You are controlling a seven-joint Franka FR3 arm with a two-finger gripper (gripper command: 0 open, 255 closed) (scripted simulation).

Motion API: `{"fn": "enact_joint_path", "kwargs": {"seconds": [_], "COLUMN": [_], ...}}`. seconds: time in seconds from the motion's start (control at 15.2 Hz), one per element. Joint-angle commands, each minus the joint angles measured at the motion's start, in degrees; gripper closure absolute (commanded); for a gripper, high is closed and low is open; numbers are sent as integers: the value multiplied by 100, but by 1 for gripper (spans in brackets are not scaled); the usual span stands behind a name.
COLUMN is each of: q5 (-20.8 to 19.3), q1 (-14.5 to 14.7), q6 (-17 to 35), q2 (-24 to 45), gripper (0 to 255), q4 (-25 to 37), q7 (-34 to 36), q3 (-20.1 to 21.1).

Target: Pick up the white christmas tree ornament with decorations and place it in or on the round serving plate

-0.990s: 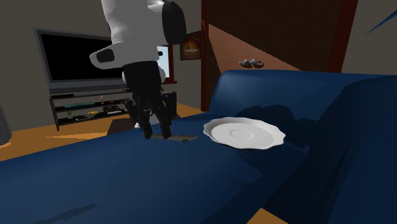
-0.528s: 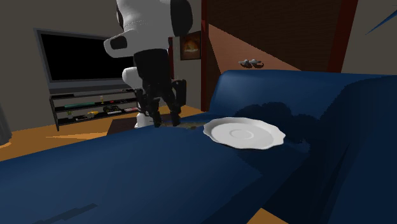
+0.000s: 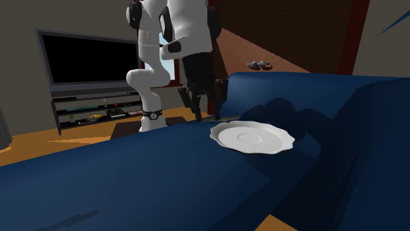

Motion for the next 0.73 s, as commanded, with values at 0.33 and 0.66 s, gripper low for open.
{"fn": "enact_joint_path", "kwargs": {"seconds": [0.33, 0.66], "q5": [-258, -453], "q1": [593, 1019], "q6": [129, 142], "q2": [-113, -58], "gripper": [255, 255], "q4": [-129, -24], "q7": [968, 1675], "q3": [250, 431]}}
